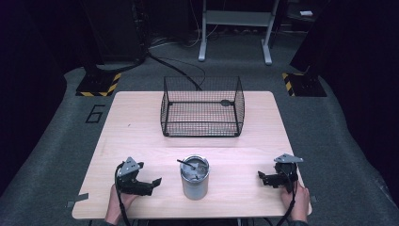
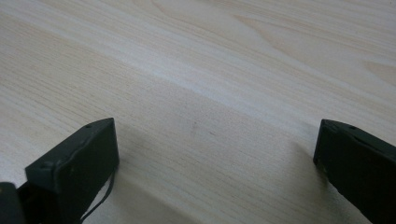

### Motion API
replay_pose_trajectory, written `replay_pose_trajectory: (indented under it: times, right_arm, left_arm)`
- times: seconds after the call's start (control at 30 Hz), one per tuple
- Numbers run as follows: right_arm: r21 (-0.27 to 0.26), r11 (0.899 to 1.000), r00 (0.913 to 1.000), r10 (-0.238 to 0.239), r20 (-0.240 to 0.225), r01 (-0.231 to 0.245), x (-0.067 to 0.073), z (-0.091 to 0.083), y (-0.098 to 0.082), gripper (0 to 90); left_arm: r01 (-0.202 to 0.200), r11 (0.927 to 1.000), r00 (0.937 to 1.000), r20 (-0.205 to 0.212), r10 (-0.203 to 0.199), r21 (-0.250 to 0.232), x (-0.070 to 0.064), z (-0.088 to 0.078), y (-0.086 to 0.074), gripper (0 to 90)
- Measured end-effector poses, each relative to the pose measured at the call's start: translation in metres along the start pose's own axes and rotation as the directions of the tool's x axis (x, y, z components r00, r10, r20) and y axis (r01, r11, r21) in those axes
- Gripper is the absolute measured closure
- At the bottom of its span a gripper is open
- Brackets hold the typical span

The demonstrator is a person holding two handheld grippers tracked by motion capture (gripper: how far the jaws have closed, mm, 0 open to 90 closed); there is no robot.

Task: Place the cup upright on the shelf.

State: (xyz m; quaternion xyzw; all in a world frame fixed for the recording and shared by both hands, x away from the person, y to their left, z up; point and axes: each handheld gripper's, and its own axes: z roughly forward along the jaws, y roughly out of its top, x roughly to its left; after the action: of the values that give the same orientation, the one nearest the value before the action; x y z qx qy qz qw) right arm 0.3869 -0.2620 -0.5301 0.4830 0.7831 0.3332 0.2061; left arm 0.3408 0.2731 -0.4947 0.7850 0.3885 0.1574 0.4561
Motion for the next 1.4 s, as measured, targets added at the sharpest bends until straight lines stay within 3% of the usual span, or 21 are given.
replay_pose_trajectory:
  times: [0.47, 1.0, 1.2, 1.23, 1.4]
  right_arm:
    - [0.000, 1.000, 1.0000, 0.000, 0.000, 0.000, 0.000, 0.000, 0.000, 0.0]
    - [0.000, 1.000, 1.0000, 0.000, 0.000, 0.000, 0.000, 0.000, 0.000, 0.0]
    - [0.000, 1.000, 1.0000, 0.000, 0.000, 0.000, 0.000, 0.000, 0.000, 0.0]
    - [0.000, 1.000, 1.0000, 0.000, 0.000, 0.000, 0.000, 0.000, 0.000, 0.0]
    - [0.000, 1.000, 1.0000, 0.000, 0.000, 0.000, 0.000, 0.000, 0.000, 0.0]
  left_arm:
    - [-0.045, 0.9974, 0.9934, 0.103, 0.051, -0.055, -0.030, 0.001, 0.014, 0.0]
    - [-0.118, 0.9897, 0.9678, 0.213, 0.133, -0.081, -0.061, 0.009, 0.033, 0.0]
    - [-0.113, 0.9883, 0.9622, 0.237, 0.135, -0.102, -0.070, 0.014, 0.041, 0.0]
    - [-0.122, 0.9871, 0.9577, 0.249, 0.144, -0.104, -0.070, 0.015, 0.043, 0.0]
    - [-0.118, 0.9853, 0.9516, 0.270, 0.148, -0.124, -0.077, 0.018, 0.051, 0.0]
